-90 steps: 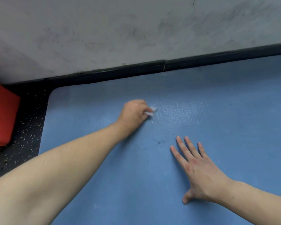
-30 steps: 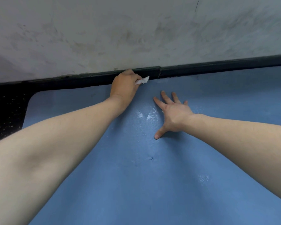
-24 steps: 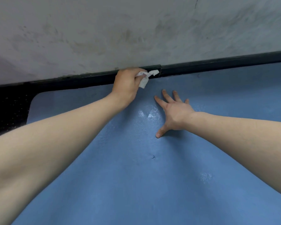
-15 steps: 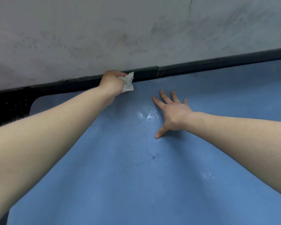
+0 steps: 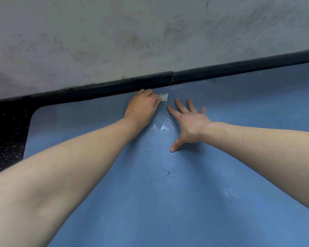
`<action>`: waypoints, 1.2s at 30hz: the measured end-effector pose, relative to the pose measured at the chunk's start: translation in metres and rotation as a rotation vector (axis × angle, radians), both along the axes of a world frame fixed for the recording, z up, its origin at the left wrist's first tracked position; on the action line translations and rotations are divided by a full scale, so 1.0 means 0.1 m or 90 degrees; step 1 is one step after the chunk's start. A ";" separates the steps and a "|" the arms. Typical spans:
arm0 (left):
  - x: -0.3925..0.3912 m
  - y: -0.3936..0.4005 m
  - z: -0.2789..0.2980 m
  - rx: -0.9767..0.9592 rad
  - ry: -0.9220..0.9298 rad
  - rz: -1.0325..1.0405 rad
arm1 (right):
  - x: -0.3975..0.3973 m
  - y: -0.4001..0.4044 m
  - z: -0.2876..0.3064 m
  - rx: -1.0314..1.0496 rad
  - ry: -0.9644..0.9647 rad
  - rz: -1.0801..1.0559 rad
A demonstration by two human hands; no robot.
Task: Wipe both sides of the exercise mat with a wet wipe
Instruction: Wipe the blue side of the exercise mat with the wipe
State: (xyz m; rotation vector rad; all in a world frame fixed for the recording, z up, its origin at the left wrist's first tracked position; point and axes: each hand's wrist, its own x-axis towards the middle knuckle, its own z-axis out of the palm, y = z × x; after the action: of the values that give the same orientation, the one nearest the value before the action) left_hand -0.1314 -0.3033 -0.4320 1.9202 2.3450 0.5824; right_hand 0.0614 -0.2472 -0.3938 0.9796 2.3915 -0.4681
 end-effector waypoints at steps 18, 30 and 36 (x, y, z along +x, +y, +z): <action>0.03 -0.01 0.26 0.056 -0.693 0.268 | -0.64 0.21 0.07 -0.620 0.691 -0.952; 0.19 -0.09 0.51 0.299 -1.267 0.564 | -0.68 0.17 0.21 -0.834 0.799 -1.008; 0.16 -0.17 0.54 0.359 -1.198 0.580 | -0.60 0.07 0.12 -0.723 0.808 -0.912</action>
State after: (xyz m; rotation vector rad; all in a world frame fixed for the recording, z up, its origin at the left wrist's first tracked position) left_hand -0.1152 -0.3206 -0.3777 -0.3293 1.3337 1.9146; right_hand 0.0013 -0.2406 -0.3818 1.7778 0.8929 -3.1117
